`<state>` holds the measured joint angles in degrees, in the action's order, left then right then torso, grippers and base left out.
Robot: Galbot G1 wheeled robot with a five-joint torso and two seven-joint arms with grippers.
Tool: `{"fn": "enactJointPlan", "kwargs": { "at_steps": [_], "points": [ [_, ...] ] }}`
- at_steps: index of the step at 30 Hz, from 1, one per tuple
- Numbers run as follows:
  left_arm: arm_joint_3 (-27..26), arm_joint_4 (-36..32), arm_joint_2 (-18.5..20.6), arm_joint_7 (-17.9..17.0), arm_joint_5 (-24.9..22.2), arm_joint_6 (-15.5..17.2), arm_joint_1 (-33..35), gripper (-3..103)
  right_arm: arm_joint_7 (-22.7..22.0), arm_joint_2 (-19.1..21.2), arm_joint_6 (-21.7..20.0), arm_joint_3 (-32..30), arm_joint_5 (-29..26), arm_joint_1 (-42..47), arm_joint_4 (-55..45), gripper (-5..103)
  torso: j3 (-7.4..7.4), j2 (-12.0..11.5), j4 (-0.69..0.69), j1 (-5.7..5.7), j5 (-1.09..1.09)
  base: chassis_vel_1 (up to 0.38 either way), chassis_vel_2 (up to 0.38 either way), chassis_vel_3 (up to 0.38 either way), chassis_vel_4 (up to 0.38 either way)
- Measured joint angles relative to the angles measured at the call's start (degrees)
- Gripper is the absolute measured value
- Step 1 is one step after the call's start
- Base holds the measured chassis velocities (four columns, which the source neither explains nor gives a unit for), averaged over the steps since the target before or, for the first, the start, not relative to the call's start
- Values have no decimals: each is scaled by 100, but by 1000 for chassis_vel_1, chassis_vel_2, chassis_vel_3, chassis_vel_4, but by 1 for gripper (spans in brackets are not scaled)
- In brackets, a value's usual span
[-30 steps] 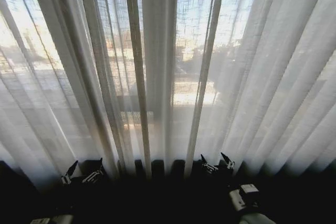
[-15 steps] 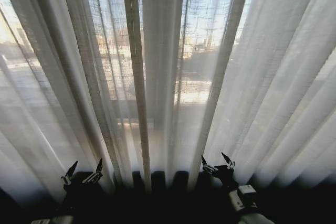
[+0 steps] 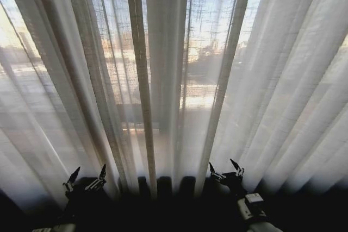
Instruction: Open the curtains by pulling them apart, changing their state from closed to fully open.
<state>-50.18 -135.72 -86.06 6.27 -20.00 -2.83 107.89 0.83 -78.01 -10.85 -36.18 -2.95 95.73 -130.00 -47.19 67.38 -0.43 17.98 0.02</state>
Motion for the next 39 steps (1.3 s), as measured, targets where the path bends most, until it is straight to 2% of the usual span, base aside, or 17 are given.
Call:
{"fn": "enactJointPlan", "kwargs": {
  "at_steps": [10, 20, 25, 31, 39],
  "points": [
    [23, 44, -5, 24, 41, -17, -28, 100, -119, -40, 22, 17, -17, -11, 20, 100, 0, 0, -1, 2, -2, 219, 203, -223, -222],
    [28, 57, -56, 127, 67, -38, -26, 100, -139, -39, 65, 23, -58, -2, 30, 100, 0, 0, 0, 2, -1, 330, 346, -334, -330],
    [-45, 113, -19, 127, 43, -51, -27, 100, -162, -13, 26, 69, -504, -40, 1, 100, 0, 0, -1, 2, -1, 344, 352, -353, -351],
    [-66, 121, 2, 121, 35, -52, -34, 100, -135, 13, -7, 88, -620, -82, 0, 100, 1, 0, 1, 2, -6, 263, 192, -193, -212],
    [-39, 101, -15, 124, 37, -53, -30, 100, -236, 96, -115, 87, -910, -294, 134, 100, -1, -1, -1, 1, 5, 0, 2, 2, -2]
  ]
}}
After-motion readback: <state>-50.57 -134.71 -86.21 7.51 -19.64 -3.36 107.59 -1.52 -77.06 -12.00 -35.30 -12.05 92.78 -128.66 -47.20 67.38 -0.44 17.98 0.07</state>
